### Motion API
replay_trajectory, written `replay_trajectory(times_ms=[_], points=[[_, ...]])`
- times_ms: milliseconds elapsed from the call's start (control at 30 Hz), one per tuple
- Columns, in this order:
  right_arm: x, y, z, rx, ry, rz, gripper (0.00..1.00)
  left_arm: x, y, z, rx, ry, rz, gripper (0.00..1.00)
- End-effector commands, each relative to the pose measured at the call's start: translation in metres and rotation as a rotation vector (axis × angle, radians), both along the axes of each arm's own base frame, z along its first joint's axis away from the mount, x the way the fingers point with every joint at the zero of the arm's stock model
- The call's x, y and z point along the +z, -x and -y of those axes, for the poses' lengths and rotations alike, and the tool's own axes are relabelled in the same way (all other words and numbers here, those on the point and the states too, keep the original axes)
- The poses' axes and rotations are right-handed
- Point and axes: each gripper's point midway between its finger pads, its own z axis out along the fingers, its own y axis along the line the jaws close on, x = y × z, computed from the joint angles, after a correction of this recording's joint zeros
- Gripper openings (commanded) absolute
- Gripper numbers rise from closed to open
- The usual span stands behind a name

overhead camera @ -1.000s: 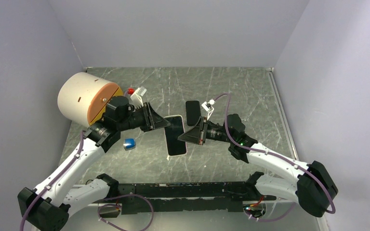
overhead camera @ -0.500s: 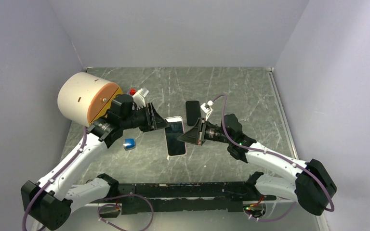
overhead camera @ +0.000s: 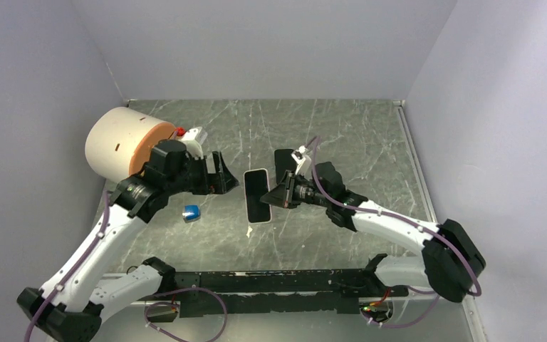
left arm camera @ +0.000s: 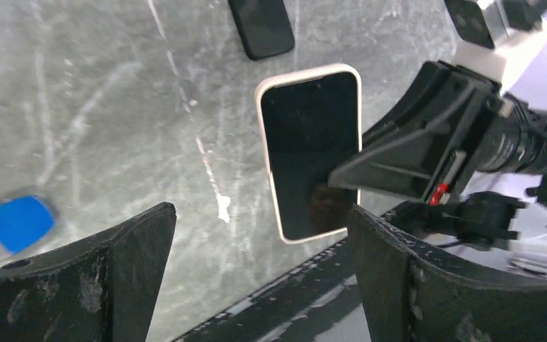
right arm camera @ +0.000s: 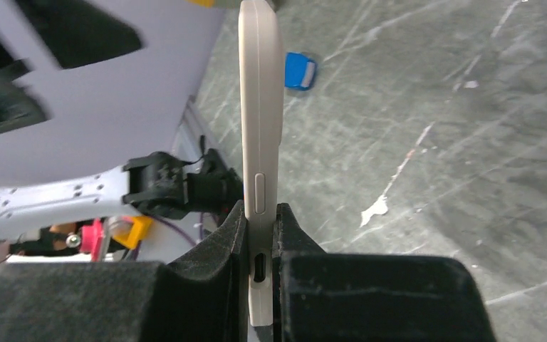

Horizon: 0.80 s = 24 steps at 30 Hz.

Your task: Put the phone into the phone case

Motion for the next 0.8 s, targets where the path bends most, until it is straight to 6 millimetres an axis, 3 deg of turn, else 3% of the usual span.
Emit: replay_trajectory(times_ms=[0, 167, 367, 467, 533, 767], points=[[0.021, -0.035, -0.014, -0.068, 0.001, 0.084, 0.0, 0.019, 0.001, -0.032, 0.036, -0.128, 0.151, 0.94], [-0.004, -0.059, -0.035, -0.06, 0.069, 0.042, 0.0, 0.019, 0.006, -0.047, 0.043, -0.175, 0.226, 0.94], [-0.028, -0.095, -0.054, -0.025, 0.113, 0.052, 0.0, 0.002, 0.011, -0.054, 0.049, -0.188, 0.257, 0.94], [-0.042, -0.12, -0.053, -0.06, 0.143, 0.045, 0.0, 0.004, 0.013, -0.05, 0.027, -0.169, 0.272, 0.94], [-0.066, -0.136, -0.051, -0.071, 0.212, 0.002, 0.0, 0.005, 0.012, -0.049, 0.023, -0.17, 0.277, 0.94], [-0.106, -0.169, -0.038, -0.084, 0.307, -0.073, 0.0, 0.005, 0.013, -0.052, 0.028, -0.184, 0.271, 0.94]])
